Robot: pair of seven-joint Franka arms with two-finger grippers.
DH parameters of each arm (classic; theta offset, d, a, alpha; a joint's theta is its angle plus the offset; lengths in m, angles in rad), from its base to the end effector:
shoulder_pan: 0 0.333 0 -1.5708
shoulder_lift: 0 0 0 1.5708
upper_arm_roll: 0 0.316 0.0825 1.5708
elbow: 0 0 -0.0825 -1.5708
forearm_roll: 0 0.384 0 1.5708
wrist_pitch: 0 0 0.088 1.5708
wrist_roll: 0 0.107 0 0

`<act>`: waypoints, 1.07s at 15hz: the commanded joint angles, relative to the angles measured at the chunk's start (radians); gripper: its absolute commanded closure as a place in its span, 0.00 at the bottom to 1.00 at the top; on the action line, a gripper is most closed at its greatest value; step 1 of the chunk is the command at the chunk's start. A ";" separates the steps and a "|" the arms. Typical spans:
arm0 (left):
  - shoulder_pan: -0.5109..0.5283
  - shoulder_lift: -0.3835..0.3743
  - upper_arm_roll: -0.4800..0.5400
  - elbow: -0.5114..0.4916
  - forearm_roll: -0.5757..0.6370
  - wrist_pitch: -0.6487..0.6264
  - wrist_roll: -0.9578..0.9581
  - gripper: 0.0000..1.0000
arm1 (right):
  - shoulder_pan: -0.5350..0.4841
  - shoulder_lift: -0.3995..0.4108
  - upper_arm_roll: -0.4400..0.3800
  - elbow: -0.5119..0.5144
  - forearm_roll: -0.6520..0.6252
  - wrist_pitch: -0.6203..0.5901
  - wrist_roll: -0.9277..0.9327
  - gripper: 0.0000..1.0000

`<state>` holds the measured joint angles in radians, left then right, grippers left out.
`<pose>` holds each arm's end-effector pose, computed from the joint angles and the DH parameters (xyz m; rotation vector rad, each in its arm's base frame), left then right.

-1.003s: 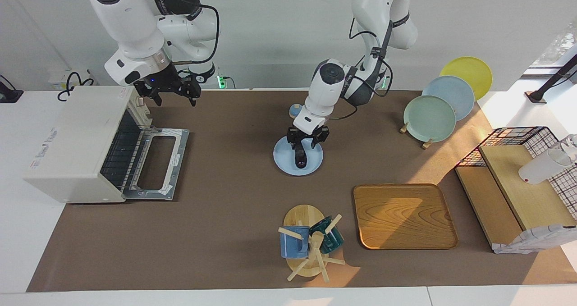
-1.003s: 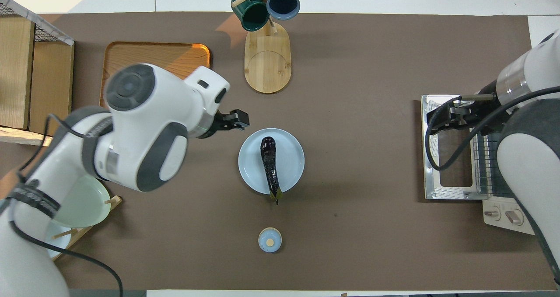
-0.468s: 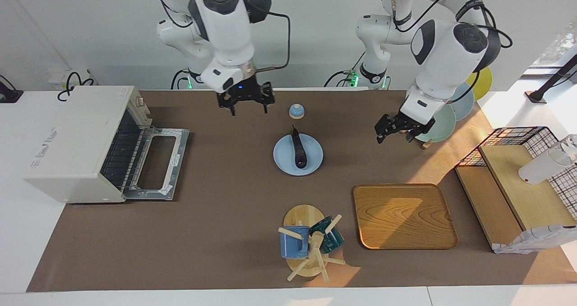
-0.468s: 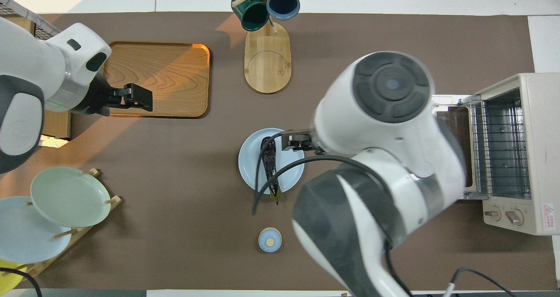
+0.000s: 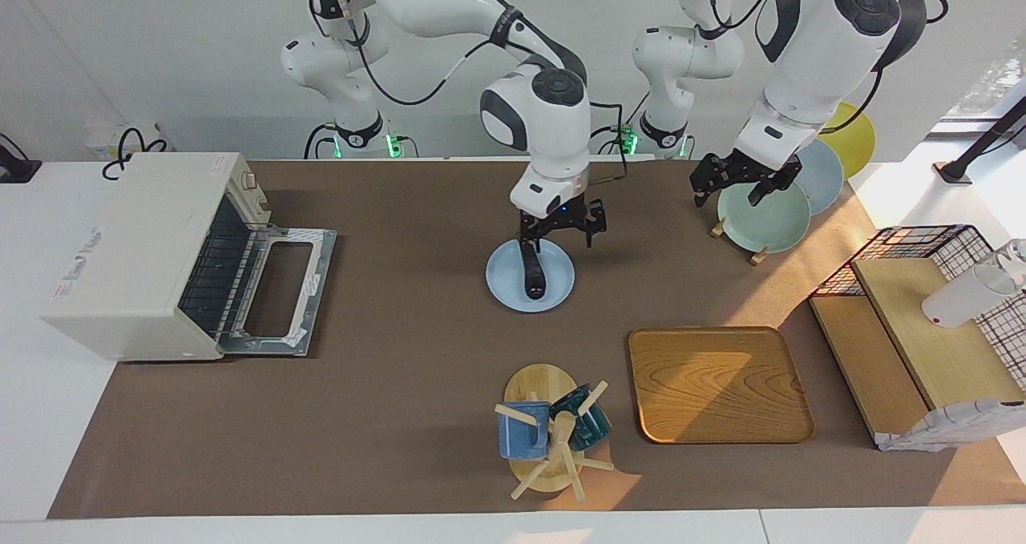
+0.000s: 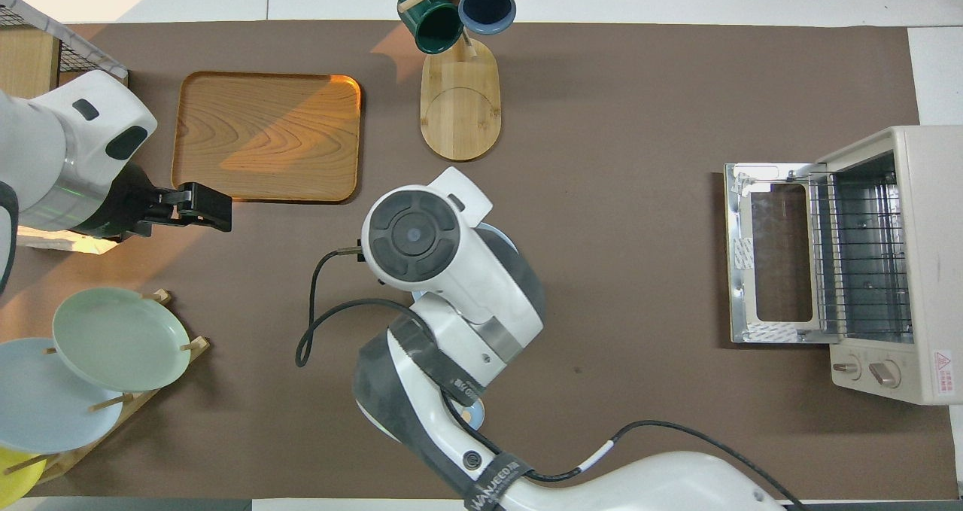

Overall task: Put eggplant into oven
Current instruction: 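Grasp the blue plate rim with the right gripper and lift it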

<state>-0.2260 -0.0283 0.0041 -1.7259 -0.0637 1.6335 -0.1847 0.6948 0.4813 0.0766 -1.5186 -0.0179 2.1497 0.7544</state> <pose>0.5311 -0.1264 0.5723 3.0897 -0.0482 -0.1169 0.5124 0.4854 0.3983 -3.0198 -0.0216 -0.1455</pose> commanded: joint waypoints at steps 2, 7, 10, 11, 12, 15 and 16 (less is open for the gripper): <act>0.005 -0.012 -0.006 0.029 0.021 -0.059 0.010 0.00 | 0.020 0.054 -0.003 0.012 -0.022 0.058 0.025 0.00; 0.008 0.005 -0.006 0.085 0.022 -0.149 0.011 0.00 | 0.028 0.010 -0.003 -0.172 -0.025 0.179 0.019 0.29; 0.020 0.005 -0.006 0.091 0.024 -0.135 0.040 0.00 | 0.061 -0.015 -0.003 -0.241 -0.027 0.222 0.019 0.39; 0.022 0.005 -0.006 0.098 0.022 -0.133 0.045 0.00 | 0.063 -0.016 -0.003 -0.253 -0.027 0.225 0.020 0.43; 0.027 0.005 -0.006 0.098 0.022 -0.127 0.048 0.00 | 0.064 -0.018 -0.003 -0.256 -0.027 0.226 0.020 0.47; 0.033 0.007 -0.007 0.098 0.018 -0.103 0.045 0.00 | 0.066 -0.021 -0.003 -0.268 -0.027 0.226 0.017 0.60; 0.033 0.007 -0.006 0.097 0.018 -0.103 0.045 0.00 | 0.068 -0.027 -0.003 -0.279 -0.033 0.226 0.017 0.69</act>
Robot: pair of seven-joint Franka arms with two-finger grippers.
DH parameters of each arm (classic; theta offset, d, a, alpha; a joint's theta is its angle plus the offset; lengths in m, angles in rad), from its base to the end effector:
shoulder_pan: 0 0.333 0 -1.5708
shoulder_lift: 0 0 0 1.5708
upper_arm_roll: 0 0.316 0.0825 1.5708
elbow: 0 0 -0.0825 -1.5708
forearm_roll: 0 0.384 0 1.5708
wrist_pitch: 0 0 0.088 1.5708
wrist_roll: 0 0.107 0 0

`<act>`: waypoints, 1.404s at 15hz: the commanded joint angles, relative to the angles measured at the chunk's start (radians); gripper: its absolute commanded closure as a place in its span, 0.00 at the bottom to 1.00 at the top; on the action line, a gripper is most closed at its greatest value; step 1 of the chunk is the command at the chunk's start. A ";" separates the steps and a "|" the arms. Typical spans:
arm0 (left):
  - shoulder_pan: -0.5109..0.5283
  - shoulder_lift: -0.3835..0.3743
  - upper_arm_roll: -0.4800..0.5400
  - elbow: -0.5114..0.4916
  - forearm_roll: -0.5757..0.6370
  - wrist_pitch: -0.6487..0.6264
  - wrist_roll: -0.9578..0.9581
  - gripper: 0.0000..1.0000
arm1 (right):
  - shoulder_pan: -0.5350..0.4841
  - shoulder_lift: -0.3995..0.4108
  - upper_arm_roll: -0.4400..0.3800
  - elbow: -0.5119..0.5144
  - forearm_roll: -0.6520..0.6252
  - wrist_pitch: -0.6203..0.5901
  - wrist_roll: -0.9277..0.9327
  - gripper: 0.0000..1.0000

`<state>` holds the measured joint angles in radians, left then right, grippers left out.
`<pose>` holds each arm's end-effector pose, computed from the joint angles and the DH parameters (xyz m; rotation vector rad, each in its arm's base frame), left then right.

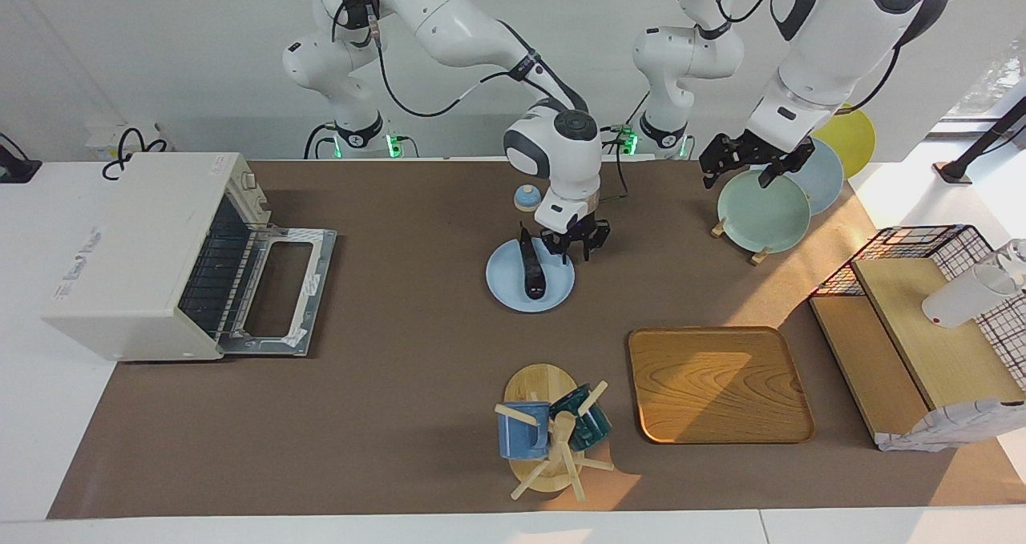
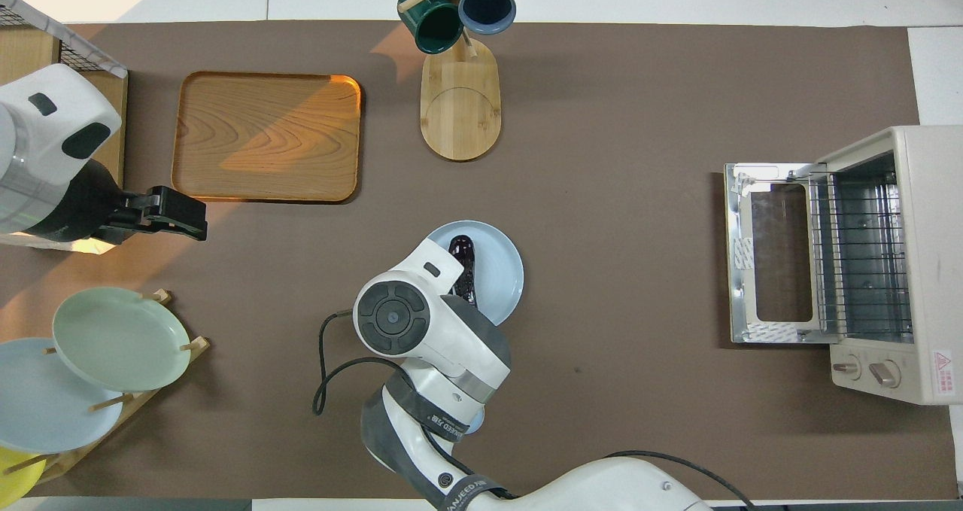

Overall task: Put eggplant into oven
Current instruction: 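Grasp the blue plate rim with the right gripper and lift it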

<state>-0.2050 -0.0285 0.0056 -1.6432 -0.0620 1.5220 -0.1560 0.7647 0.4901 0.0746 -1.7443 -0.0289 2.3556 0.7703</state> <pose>0.5264 -0.1134 0.6023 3.0920 -0.0674 -0.1582 0.4550 0.4988 0.3066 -3.0398 -0.1175 -0.1155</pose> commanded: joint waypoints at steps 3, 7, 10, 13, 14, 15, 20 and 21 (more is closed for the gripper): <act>0.012 0.007 -0.007 0.014 0.019 0.009 0.018 0.00 | -0.001 -0.042 -0.001 -0.087 -0.032 0.049 0.003 0.81; 0.013 0.006 -0.009 0.009 0.019 0.009 0.018 0.00 | -0.001 -0.048 -0.001 -0.109 -0.043 0.071 -0.005 0.93; 0.013 0.004 -0.007 0.008 0.019 0.009 0.015 0.00 | -0.004 -0.045 -0.001 -0.046 -0.158 -0.033 -0.025 1.00; 0.013 0.004 -0.007 0.005 0.018 0.009 0.010 0.00 | -0.016 -0.044 -0.003 0.079 -0.239 -0.261 -0.179 1.00; 0.013 0.002 -0.007 0.003 0.018 0.009 0.010 0.00 | -0.021 -0.042 -0.004 0.118 -0.274 -0.327 -0.262 1.00; 0.013 0.001 -0.007 0.000 0.018 0.009 0.012 0.00 | -0.037 -0.044 -0.007 0.130 -0.284 -0.357 -0.302 1.00; 0.013 -0.001 -0.007 0.000 0.018 0.006 0.012 0.00 | -0.244 -0.250 -0.006 -0.058 -0.284 -0.380 -0.512 1.00; 0.013 -0.001 -0.007 0.000 0.018 0.004 0.012 0.00 | -0.283 -0.309 -0.006 -0.114 -0.284 -0.380 -0.551 1.00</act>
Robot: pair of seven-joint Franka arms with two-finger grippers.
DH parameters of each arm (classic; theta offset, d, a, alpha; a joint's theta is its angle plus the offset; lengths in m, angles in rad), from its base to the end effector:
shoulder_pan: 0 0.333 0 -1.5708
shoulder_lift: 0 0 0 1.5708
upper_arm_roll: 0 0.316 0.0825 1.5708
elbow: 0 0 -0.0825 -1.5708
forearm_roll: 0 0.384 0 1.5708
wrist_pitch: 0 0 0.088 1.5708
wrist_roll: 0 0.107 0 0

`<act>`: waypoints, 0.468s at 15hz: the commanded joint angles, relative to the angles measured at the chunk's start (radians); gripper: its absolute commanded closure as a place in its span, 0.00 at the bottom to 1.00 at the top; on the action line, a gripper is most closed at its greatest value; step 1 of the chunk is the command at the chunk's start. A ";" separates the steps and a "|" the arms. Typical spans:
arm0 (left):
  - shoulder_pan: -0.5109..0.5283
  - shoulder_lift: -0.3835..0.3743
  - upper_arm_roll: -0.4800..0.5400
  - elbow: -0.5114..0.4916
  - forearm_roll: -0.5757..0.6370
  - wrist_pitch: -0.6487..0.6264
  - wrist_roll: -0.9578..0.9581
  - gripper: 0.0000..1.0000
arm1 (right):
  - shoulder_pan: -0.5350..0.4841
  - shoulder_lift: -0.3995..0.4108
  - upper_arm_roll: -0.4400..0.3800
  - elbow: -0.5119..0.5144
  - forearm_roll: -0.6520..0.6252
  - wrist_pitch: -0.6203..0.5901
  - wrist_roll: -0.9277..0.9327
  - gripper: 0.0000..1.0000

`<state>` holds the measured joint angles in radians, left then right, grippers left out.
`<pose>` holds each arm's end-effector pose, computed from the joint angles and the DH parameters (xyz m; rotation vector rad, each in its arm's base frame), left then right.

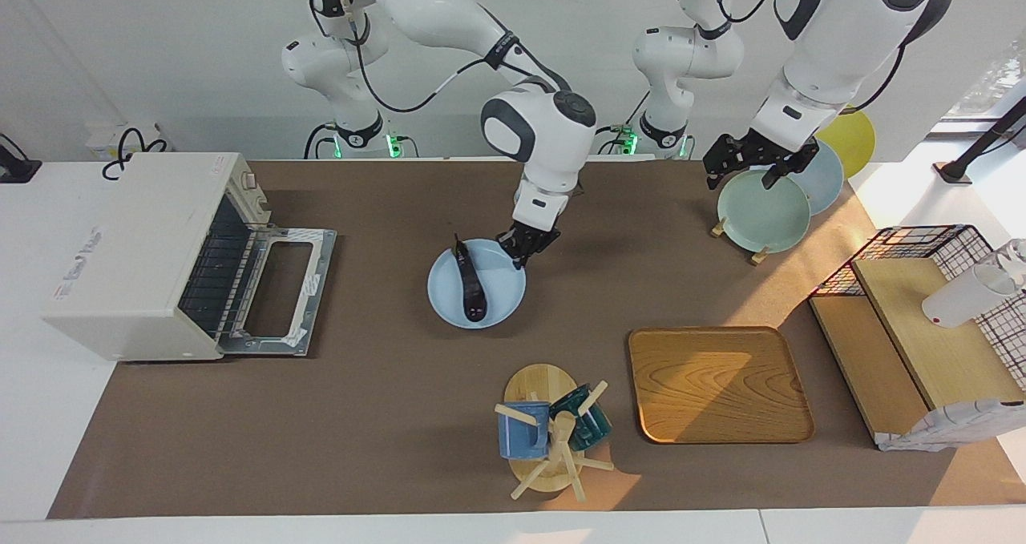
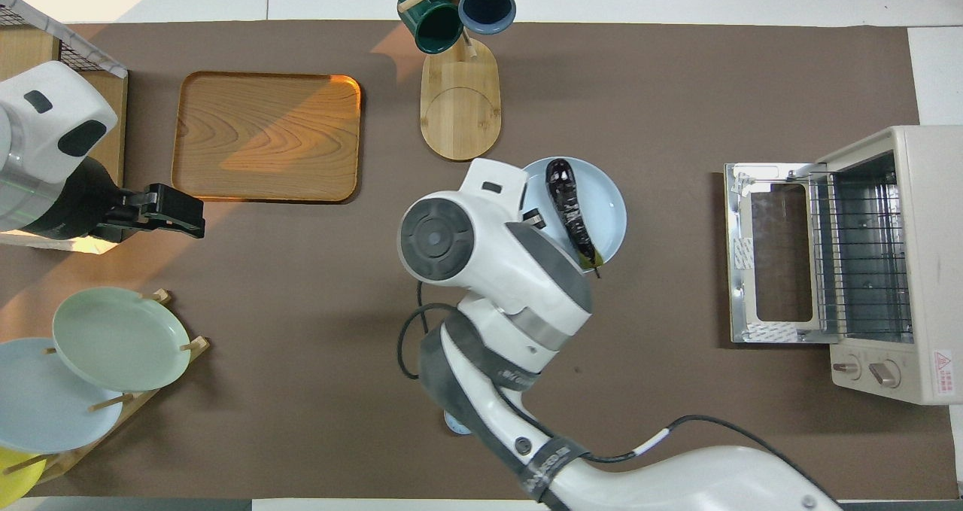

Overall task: Put eggplant into oven
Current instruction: 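Carry the plate with the eggplant into the open oven with the right gripper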

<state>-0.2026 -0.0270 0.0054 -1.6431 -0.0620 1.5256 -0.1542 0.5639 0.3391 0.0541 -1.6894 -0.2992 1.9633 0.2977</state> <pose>0.5275 -0.1124 0.6018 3.0916 -0.0665 -0.1547 0.5394 0.3560 0.3979 2.8141 0.6320 0.0805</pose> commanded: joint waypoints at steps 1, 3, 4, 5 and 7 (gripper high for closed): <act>0.011 -0.002 -0.007 0.000 0.018 0.002 0.010 0.00 | -0.126 -0.211 0.015 -0.224 -0.014 0.009 -0.100 1.00; 0.011 -0.002 -0.007 0.000 0.018 0.002 0.010 0.00 | -0.206 -0.302 0.015 -0.317 -0.012 -0.003 -0.152 1.00; 0.011 -0.002 -0.007 0.000 0.018 0.001 0.009 0.00 | -0.255 -0.343 0.015 -0.364 -0.008 0.000 -0.198 1.00; 0.011 -0.002 -0.007 0.000 0.018 0.002 0.010 0.00 | -0.304 -0.377 0.015 -0.409 -0.005 0.009 -0.248 1.00; 0.011 -0.002 -0.007 0.000 0.018 0.001 0.009 0.00 | -0.425 -0.400 0.015 -0.427 0.006 0.012 -0.380 1.00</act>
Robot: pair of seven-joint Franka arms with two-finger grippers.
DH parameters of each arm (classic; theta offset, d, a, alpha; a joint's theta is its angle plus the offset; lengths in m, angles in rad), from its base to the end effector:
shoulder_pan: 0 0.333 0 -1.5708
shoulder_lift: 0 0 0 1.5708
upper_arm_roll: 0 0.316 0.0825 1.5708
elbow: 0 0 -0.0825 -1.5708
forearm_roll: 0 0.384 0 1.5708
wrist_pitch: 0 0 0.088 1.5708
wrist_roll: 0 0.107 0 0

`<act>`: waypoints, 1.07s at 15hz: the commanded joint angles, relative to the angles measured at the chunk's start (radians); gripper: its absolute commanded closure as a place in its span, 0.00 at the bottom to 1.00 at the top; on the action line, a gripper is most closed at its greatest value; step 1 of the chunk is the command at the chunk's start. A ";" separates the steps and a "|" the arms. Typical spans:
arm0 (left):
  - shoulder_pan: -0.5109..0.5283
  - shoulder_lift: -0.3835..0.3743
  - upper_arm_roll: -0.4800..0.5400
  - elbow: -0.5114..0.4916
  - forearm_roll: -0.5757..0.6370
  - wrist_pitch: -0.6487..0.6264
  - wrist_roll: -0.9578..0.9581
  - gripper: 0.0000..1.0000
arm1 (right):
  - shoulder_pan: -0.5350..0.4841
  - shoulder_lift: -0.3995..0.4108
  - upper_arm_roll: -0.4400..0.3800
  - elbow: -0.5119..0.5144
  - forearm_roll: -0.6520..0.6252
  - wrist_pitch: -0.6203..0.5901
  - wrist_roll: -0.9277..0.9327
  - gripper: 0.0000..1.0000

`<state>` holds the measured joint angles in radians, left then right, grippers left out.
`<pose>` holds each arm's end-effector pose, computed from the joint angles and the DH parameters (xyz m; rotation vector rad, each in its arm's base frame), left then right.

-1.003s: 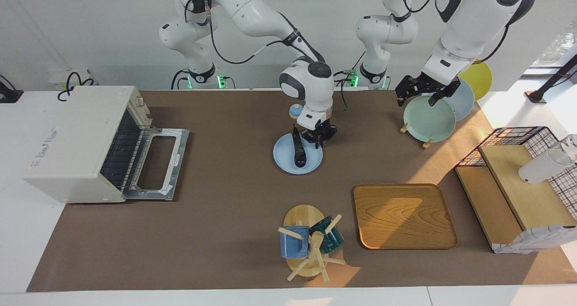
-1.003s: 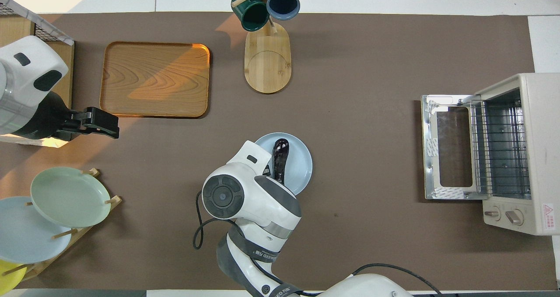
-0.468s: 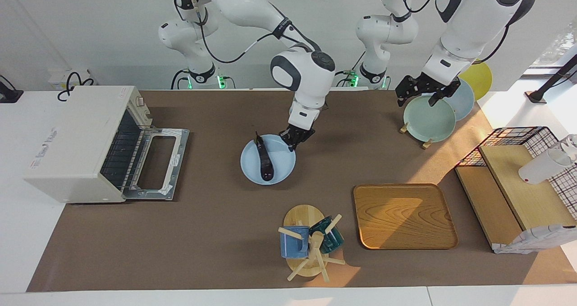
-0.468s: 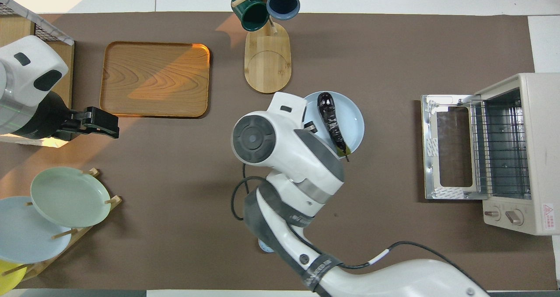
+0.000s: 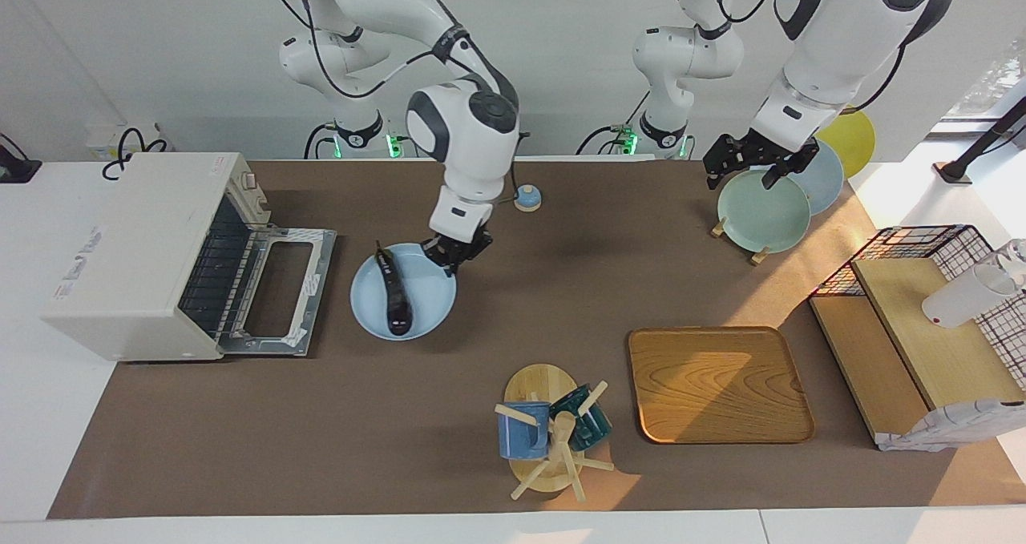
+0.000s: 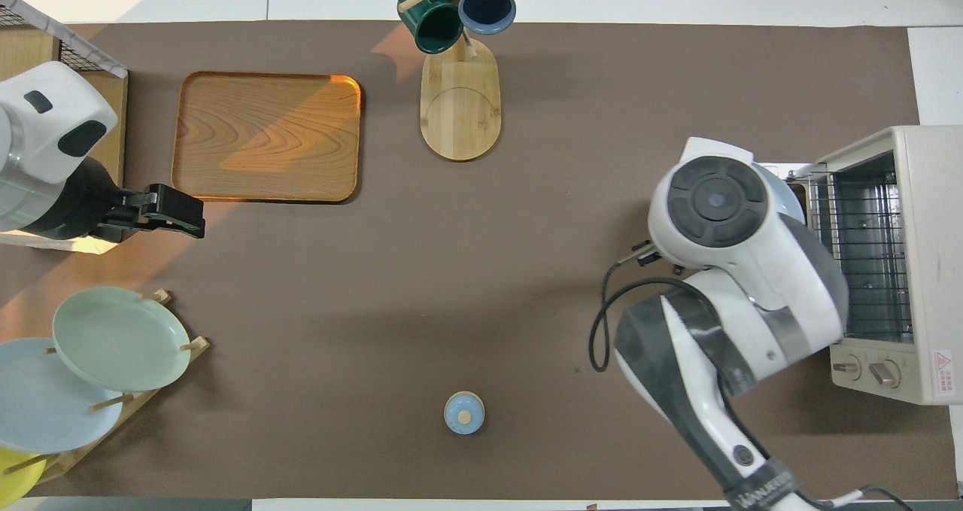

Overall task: Put eggplant into oven
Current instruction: 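Carry the plate with the eggplant into the open oven with the right gripper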

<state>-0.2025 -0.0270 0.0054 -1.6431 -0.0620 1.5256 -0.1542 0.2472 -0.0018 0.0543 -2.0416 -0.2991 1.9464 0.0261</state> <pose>0.5275 -0.1123 0.6018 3.0916 -0.0663 -0.1547 0.5222 0.1417 0.4371 2.7999 0.5659 -0.0675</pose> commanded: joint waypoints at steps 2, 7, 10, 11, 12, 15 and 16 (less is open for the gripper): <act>0.011 -0.002 -0.007 0.000 0.017 0.001 0.009 0.00 | -0.215 -0.061 0.013 -0.084 0.058 0.046 -0.220 1.00; 0.011 -0.001 -0.007 0.000 0.017 0.001 0.010 0.00 | -0.344 -0.090 0.013 -0.190 0.075 0.187 -0.368 1.00; 0.011 -0.001 -0.007 0.000 0.017 0.001 0.009 0.00 | -0.381 -0.106 0.013 -0.271 0.077 0.281 -0.400 1.00; 0.011 -0.002 -0.007 0.000 0.017 0.001 0.009 0.00 | -0.379 -0.104 0.013 -0.284 0.077 0.299 -0.384 1.00; 0.011 -0.002 -0.007 0.000 0.017 0.001 0.009 0.00 | -0.375 -0.101 0.013 -0.287 0.077 0.308 -0.364 1.00; 0.011 -0.002 -0.007 0.000 0.017 0.001 0.010 0.00 | -0.374 -0.099 0.013 -0.285 0.075 0.309 -0.363 0.52; 0.011 -0.002 -0.007 0.000 0.017 0.001 0.009 0.00 | -0.373 -0.098 0.015 -0.279 0.075 0.299 -0.371 0.44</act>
<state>-0.2025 -0.0270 0.0054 -1.6431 -0.0620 1.5256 -0.1542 -0.1146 -0.0768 0.0567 -2.2986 -0.2411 2.2384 -0.3405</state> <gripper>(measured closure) 0.000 0.863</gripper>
